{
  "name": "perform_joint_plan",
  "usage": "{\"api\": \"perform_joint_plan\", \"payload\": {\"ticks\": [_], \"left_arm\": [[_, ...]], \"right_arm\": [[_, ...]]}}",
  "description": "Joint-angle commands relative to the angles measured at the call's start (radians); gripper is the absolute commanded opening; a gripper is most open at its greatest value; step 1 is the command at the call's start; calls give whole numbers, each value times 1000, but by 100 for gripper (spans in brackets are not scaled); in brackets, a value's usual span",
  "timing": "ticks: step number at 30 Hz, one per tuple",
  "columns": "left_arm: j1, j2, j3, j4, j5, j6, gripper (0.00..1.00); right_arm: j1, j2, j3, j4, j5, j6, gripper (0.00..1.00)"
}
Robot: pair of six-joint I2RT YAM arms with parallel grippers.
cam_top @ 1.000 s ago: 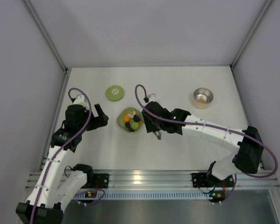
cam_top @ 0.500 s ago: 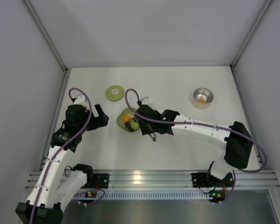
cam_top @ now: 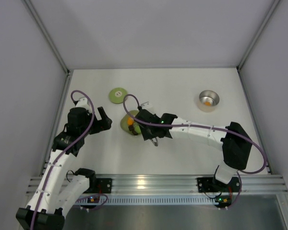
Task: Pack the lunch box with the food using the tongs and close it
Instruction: Pick up the fake food from the plate.
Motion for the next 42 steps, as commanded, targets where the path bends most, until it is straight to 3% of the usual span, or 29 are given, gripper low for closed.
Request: {"api": "perform_joint_plan", "payload": {"ticks": [1,8,12,16,34,40,42], "left_arm": [[-4,-2,3,24,-4,1,99],[-4,-5,3,24,-4,1,99],[-5,-6,3,24,-4,0,99],[-7,-6,3,23,-4,1,99],[-11,-3,4,21,-4,0,99],[-11,-2,3,21,-4,0,99],[-11,-2,3,21,-34,-2,99]], "right_arm": [[25,14,63,31,20,7,45],[25,40,80,27,20,4,43],[25,29,80,22,24,8,29],[25,-12,88,1,40,10,24],[21,-157,126,-99,121,-9,24],[-123,-282,63,-87,126,-33,25],[-244,-343,19,-78,89,-56,25]]}}
